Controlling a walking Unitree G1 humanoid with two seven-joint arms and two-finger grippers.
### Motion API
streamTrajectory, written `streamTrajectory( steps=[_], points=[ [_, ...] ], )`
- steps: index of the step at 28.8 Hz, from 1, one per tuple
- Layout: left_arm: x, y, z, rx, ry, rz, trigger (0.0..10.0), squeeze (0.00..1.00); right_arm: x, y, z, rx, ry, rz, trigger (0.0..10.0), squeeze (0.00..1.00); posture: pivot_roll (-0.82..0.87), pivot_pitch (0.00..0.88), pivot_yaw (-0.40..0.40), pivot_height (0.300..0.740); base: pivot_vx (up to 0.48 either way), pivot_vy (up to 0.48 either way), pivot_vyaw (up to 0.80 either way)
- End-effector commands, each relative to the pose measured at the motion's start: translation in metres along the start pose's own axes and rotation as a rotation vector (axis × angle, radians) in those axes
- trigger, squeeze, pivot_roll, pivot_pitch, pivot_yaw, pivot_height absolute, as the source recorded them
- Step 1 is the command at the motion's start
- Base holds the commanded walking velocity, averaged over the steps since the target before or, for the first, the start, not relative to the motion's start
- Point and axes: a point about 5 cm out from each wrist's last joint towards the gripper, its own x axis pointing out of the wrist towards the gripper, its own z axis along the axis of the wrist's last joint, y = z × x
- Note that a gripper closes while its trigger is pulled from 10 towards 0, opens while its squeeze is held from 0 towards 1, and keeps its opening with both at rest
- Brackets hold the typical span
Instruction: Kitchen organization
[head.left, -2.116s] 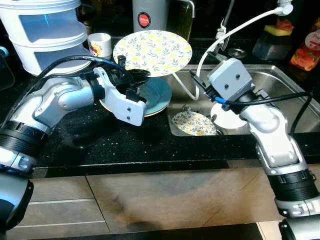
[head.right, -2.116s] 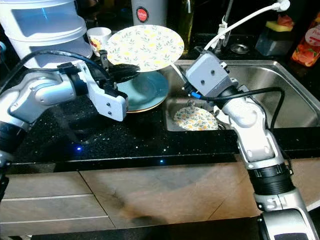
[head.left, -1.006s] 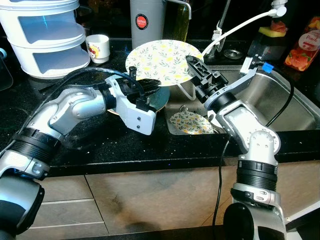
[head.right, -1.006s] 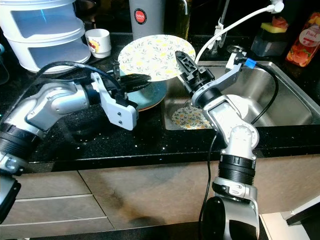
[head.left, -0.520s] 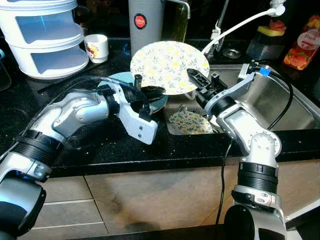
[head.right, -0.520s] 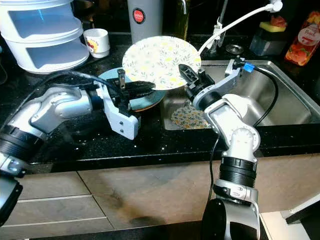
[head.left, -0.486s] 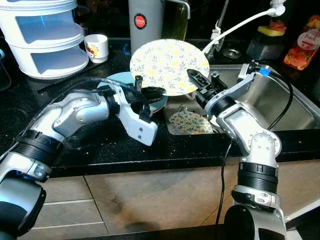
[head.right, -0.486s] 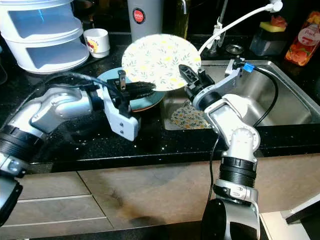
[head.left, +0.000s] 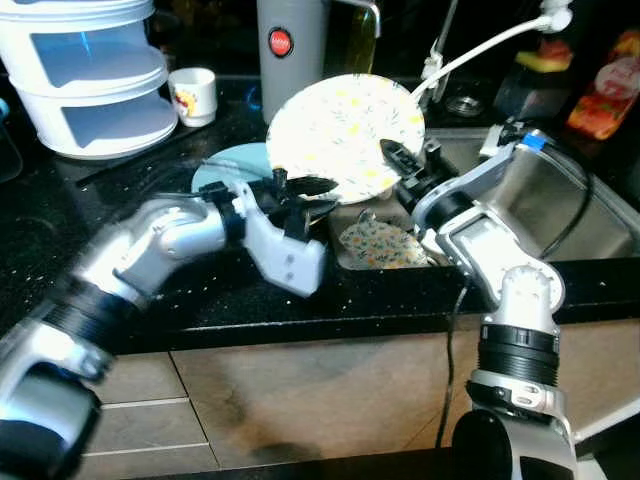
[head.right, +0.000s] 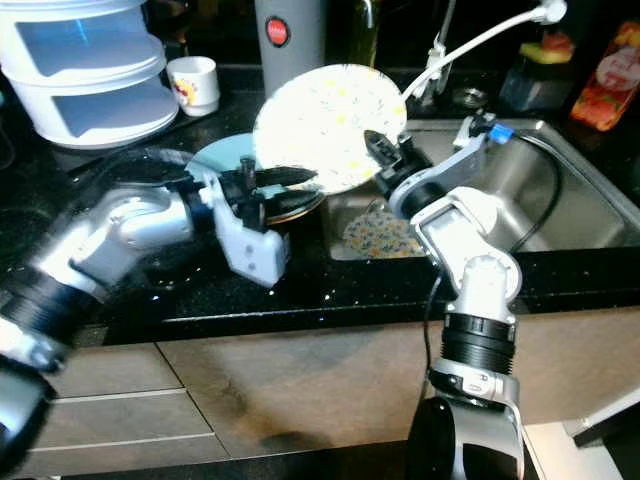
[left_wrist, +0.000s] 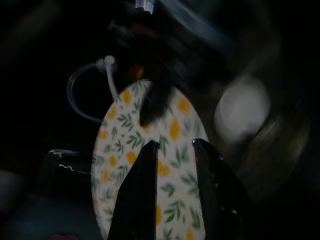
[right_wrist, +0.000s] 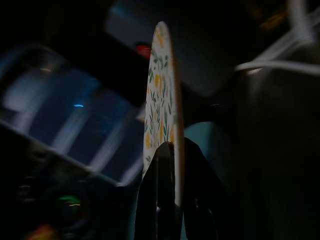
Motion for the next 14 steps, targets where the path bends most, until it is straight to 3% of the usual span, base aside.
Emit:
streamTrajectory(
  steps=[1, 2, 3, 4, 5, 7, 9, 10, 14],
  points=[
    [-0.006, 0.001, 0.007, -0.34, -0.037, -0.042, 10.0, 0.0, -0.005, -0.015, 0.018, -0.091, -0.097, -0.083, 10.0, 0.0, 0.14, 0.073, -0.032, 0.74, 0.0, 0.0, 0.0],
    [-0.007, -0.003, 0.008, -0.443, -0.043, -0.071, 10.0, 0.0, -0.007, -0.02, 0.022, -0.12, -0.115, -0.114, 10.0, 0.0, 0.14, 0.073, -0.032, 0.74, 0.0, 0.0, 0.0],
    [-0.006, -0.006, 0.002, -0.542, 0.015, -0.06, 10.0, 0.0, -0.008, -0.027, 0.031, -0.188, -0.151, -0.156, 10.0, 0.0, 0.14, 0.074, -0.033, 0.74, 0.0, 0.0, 0.0],
    [-0.006, -0.006, 0.002, -0.542, 0.015, -0.06, 10.0, 0.0, -0.008, -0.027, 0.031, -0.188, -0.151, -0.156, 10.0, 0.0, 0.14, 0.074, -0.033, 0.74, 0.0, 0.0, 0.0],
    [-0.005, -0.008, -0.006, -0.616, 0.082, -0.043, 10.0, 0.0, -0.009, -0.034, 0.038, -0.238, -0.171, -0.192, 10.0, 0.0, 0.14, 0.074, -0.033, 0.74, 0.0, 0.0, 0.0],
    [0.003, -0.003, -0.019, -0.84, 0.177, 0.059, 10.0, 0.0, -0.013, -0.049, 0.057, -0.342, -0.221, -0.268, 10.0, 0.0, 0.13, 0.07, -0.037, 0.74, 0.0, 0.0, 0.0],
    [0.012, 0.004, -0.021, -0.987, 0.202, 0.101, 10.0, 0.0, -0.014, -0.059, 0.069, -0.461, -0.218, -0.327, 10.0, 0.0, 0.13, 0.069, -0.038, 0.74, 0.0, 0.0, 0.0],
    [0.014, 0.006, -0.021, -1.03, 0.202, 0.106, 10.0, 0.0, -0.015, -0.061, 0.071, -0.499, -0.209, -0.334, 10.0, 0.0, 0.13, 0.068, -0.04, 0.74, 0.0, 0.0, 0.0],
    [0.018, 0.019, -0.025, -1.043, 0.226, 0.219, 10.0, 0.0, -0.014, -0.077, 0.067, -0.768, -0.063, -0.4, 10.0, 0.0, 0.12, 0.063, -0.033, 0.74, 0.0, 0.0, 0.0]
  ],
)
